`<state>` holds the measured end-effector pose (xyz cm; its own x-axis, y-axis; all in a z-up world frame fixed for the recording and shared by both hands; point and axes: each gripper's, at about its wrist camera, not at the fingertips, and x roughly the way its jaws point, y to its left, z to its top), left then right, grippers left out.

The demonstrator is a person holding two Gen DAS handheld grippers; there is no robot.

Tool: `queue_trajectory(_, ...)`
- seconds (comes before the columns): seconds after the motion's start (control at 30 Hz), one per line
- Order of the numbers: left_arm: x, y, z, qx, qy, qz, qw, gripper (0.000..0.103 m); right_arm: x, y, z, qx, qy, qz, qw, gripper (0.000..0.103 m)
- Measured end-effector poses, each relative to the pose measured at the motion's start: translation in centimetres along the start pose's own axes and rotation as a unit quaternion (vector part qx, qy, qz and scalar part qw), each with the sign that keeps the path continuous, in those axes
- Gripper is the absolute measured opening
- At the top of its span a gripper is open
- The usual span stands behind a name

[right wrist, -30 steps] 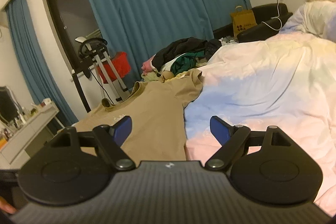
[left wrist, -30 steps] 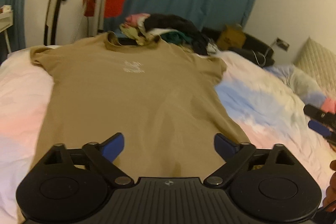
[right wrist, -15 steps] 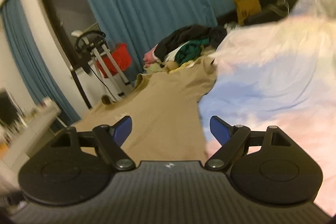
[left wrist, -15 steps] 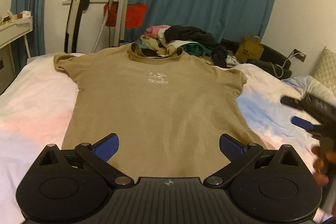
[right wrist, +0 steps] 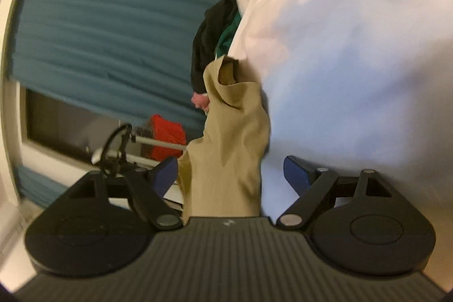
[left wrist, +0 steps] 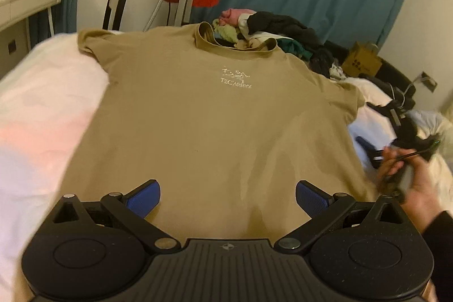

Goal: Fold clothes

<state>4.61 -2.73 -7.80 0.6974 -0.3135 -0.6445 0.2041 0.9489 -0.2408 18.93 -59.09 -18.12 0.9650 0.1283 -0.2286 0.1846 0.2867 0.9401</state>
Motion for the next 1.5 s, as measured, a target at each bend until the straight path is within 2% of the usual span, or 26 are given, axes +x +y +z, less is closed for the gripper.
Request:
queue_trajectory(0.17,3.9,-1.0,1.7,-0.017,0.009,-0.013,0.9997,0.103,6.1,1.2,0.8,-0.080,0.003,-0.013,0.997,0.085)
queue_trajectory(0.33,6.0,-1.5,3.7,-0.027,-0.001,-0.048,0.9985,0.103,9.2,2.9,1.7,-0.119,-0.010,-0.041,0.992,0.084)
queue_trajectory(0.4,6.4,-1.3,3.9,-0.027,-0.001,-0.048,0.9985,0.103,10.3,3.5,2.1,-0.135,-0.014,-0.056,0.989,0.081)
queue_trajectory(0.43,6.6,-1.2,4.0,-0.028,-0.002,-0.048,0.9984,0.103,10.9,3.8,2.3,-0.143,-0.016,-0.063,0.988,0.075)
queue_trajectory(0.47,6.7,-0.8,4.1,-0.036,0.001,-0.046,0.9983,0.103,11.5,4.1,2.4,-0.150,-0.019,-0.071,0.986,0.056)
queue_trajectory(0.5,6.9,-0.3,4.2,-0.044,0.004,-0.044,0.9981,0.103,12.1,4.5,2.6,-0.158,-0.021,-0.078,0.984,0.024)
queue_trajectory(0.53,6.9,0.3,4.3,-0.056,0.008,-0.045,0.9974,0.103,12.7,4.8,2.8,-0.166,-0.023,-0.085,0.982,0.013)
queue_trajectory(0.57,7.0,0.9,4.5,-0.065,0.012,-0.047,0.9967,0.103,12.8,5.3,3.0,-0.175,-0.025,-0.097,0.980,0.013)
queue_trajectory(0.7,6.9,3.0,5.4,-0.050,0.008,-0.002,0.9987,0.103,11.5,10.1,2.1,-0.226,-0.050,-0.145,0.962,0.013)
queue_trajectory(0.77,6.3,4.2,5.9,-0.052,-0.003,0.024,0.9984,0.103,11.2,14.0,0.1,-0.285,-0.069,-0.161,0.942,0.013)
queue_trajectory(0.83,5.1,5.7,6.2,-0.064,-0.013,0.026,0.9975,0.103,11.1,18.1,-2.1,-0.351,-0.087,-0.175,0.916,0.013)
queue_trajectory(0.9,3.9,7.0,6.4,-0.077,-0.024,0.024,0.9965,0.103,11.5,21.3,-5.0,-0.417,-0.106,-0.191,0.882,0.013)
queue_trajectory(0.97,3.3,8.0,6.5,-0.073,-0.024,0.030,0.9966,0.103,12.1,24.2,-8.0,-0.481,-0.125,-0.206,0.843,0.013)
queue_trajectory(1.03,3.0,9.3,6.6,-0.088,-0.028,0.042,0.9949,0.103,13.5,25.5,-11.6,-0.528,-0.124,-0.213,0.813,0.013)
queue_trajectory(1.17,2.9,11.6,7.0,-0.116,-0.028,0.043,0.9919,0.103,16.9,27.0,-19.5,-0.608,-0.109,-0.218,0.755,0.013)
queue_trajectory(1.27,3.0,13.0,7.3,-0.127,-0.032,0.049,0.9902,0.103,19.9,27.4,-25.6,-0.670,-0.087,-0.220,0.704,0.013)
queue_trajectory(1.4,3.9,14.2,6.9,-0.132,-0.028,0.067,0.9886,0.103,23.0,26.8,-31.5,-0.710,-0.046,-0.209,0.671,0.013)
queue_trajectory(1.43,4.1,14.4,7.0,-0.124,-0.026,0.076,0.9890,0.103,23.6,26.6,-32.6,-0.715,-0.037,-0.207,0.667,0.013)
queue_trajectory(1.5,4.6,14.6,7.1,-0.107,-0.023,0.096,0.9893,0.103,24.6,26.4,-33.1,-0.710,-0.021,-0.210,0.671,0.015)
